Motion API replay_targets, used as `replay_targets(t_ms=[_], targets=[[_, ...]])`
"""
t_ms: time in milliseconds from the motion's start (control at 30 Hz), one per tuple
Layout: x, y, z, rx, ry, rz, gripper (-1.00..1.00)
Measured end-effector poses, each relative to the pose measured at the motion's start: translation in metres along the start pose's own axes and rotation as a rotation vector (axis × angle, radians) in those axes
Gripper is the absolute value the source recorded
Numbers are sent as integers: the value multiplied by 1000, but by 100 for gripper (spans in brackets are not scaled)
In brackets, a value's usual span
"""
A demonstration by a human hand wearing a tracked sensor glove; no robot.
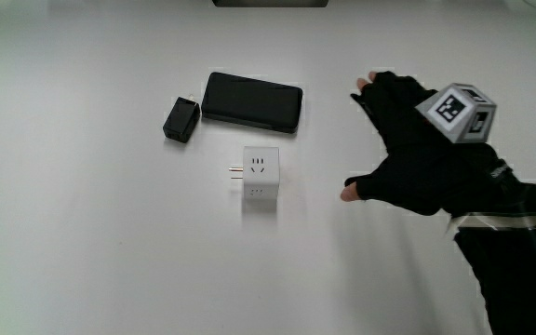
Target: Pick socket
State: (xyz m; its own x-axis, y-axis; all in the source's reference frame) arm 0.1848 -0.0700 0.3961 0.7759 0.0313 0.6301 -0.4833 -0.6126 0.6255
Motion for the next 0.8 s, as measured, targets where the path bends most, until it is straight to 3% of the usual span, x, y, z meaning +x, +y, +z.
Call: replay_targets(t_ms=[33,133,367,400,467,600,633,667,700,733,800], targets=[[-4,1,-2,-7,-6,-28,0],[-14,9,-8,-32,-9,-41,0],[-26,36,-26,-95,7,-16,0],[-23,43,-31,-97,-19,12,0],[-27,49,-37,-106,-47,3,0],[-27,66,-52,-139,-51,11,0],[-40,61,-49,-44,-141,42,0],[-37,67,-53,-50,-157,20,0],[-32,74,-59,-154,-74,-14,0],[-36,74,-59,-75,-154,14,0],[-34,81,-65,-91,-156,3,0]])
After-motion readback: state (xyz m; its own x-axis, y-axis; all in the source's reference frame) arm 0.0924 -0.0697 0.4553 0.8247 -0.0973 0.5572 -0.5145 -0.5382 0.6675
